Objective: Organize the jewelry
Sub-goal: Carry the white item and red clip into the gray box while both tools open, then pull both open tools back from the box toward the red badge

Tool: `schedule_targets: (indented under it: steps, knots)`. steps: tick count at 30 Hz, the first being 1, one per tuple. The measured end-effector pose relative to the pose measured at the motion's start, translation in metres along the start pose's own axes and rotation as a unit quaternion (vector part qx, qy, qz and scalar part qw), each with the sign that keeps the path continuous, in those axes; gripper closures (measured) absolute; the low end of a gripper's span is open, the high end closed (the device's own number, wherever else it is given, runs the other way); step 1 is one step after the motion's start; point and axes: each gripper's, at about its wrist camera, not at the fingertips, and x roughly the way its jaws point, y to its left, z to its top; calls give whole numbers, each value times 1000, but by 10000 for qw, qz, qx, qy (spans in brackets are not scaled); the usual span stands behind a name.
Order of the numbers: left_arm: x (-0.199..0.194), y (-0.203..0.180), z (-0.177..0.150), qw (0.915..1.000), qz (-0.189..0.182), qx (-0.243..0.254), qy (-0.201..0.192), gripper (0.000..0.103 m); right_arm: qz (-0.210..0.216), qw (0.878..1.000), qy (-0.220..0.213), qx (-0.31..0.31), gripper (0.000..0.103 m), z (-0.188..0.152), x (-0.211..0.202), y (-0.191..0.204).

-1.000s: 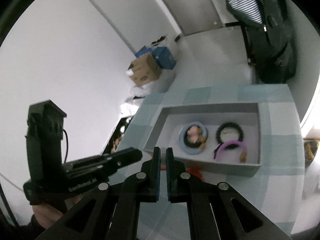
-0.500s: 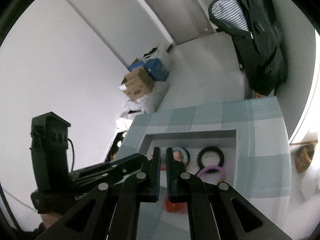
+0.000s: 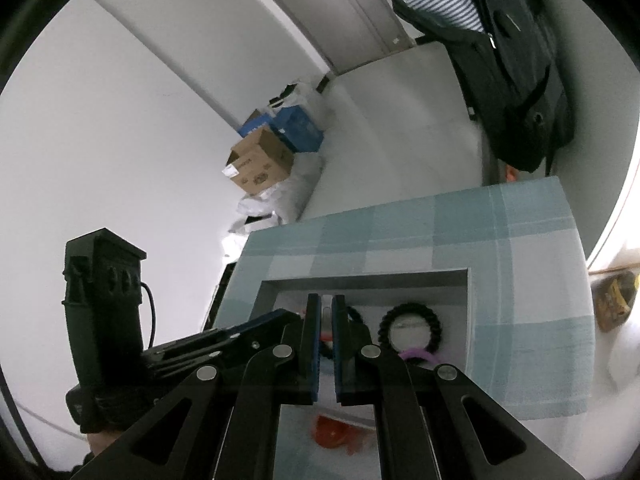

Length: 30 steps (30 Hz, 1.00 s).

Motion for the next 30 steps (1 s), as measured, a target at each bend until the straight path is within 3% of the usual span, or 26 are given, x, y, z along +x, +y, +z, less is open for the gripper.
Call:
schedule_targets:
  steps: [14, 20, 22, 26, 28, 30]
  knots:
    - [9, -2, 0, 9999, 75, 54, 95, 94, -135, 9998, 145, 58, 99, -1, 5, -8]
    - [6, -3, 1, 9998, -153, 34, 119, 93, -153, 9995, 251, 141, 96, -3, 9, -10]
    - [9, -4, 1, 9995, -115, 72, 278, 81, -186, 9995, 200, 167, 94, -3, 7, -11]
    - [9, -5, -1, 9995, -142, 54, 277, 72, -193, 9995, 134, 197, 93, -4, 2, -13]
    - [7, -5, -2, 9994, -199, 38, 270, 55, -198, 9996, 101, 192, 83, -4, 0, -13]
    - [3, -6, -3, 9997, -156, 52, 170, 53, -218, 9996, 41, 191, 76, -4, -4, -14]
